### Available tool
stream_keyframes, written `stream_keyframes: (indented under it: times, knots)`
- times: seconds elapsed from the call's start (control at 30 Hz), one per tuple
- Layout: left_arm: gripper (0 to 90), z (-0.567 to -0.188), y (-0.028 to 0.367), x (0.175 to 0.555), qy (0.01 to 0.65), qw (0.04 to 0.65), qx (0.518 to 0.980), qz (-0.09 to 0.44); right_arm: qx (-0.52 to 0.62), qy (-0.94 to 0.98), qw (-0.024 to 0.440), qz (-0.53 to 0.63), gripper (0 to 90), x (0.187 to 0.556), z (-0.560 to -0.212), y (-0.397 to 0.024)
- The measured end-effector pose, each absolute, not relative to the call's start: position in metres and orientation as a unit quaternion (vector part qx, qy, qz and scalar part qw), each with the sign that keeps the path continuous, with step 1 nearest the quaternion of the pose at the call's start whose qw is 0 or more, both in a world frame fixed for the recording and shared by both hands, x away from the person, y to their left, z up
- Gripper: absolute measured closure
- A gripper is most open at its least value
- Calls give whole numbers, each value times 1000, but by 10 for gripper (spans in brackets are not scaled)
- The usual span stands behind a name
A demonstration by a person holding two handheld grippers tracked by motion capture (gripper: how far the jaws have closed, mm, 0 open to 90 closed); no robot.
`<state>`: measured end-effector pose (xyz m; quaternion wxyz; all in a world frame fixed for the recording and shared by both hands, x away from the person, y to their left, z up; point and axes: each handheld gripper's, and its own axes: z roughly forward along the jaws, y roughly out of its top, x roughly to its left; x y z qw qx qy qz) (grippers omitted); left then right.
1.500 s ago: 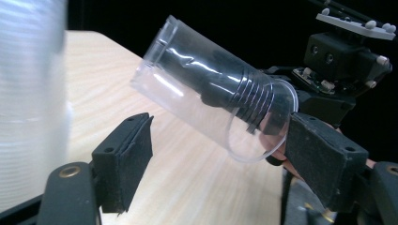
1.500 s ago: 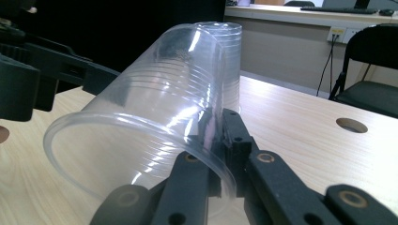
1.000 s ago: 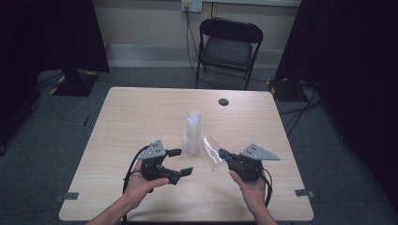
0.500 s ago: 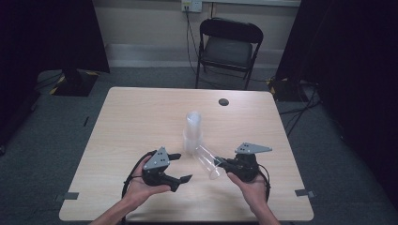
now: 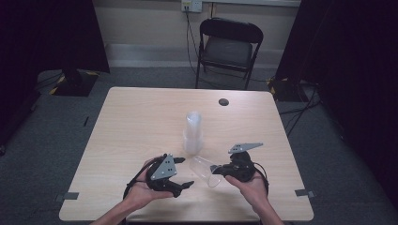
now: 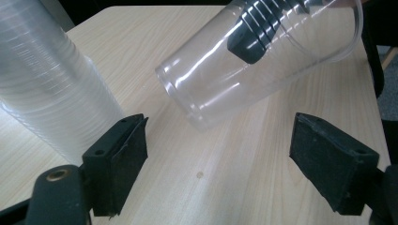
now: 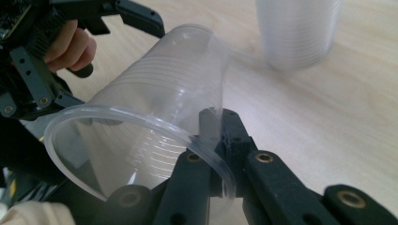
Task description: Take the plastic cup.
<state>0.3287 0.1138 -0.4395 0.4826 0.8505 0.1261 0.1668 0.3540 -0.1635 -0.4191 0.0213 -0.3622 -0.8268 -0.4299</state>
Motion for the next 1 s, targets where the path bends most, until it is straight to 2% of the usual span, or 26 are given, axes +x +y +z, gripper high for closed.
stream_keyframes:
  times: [0.33,0.43,0.67,1.0]
  knots:
    - [189,-442,107,325,92,462,864,178,-352,-843,51,-403,898,357,-420,-158]
    - [160,-443,105,324,87,451,869,183,-350,-848,58,-393,897,357,-422,-155]
    - [175,-444,97,319,52,436,872,214,-347,-851,68,-388,897,359,-427,-148]
    - [182,-448,80,314,27,418,879,229,-359,-852,82,-371,895,363,-432,-140]
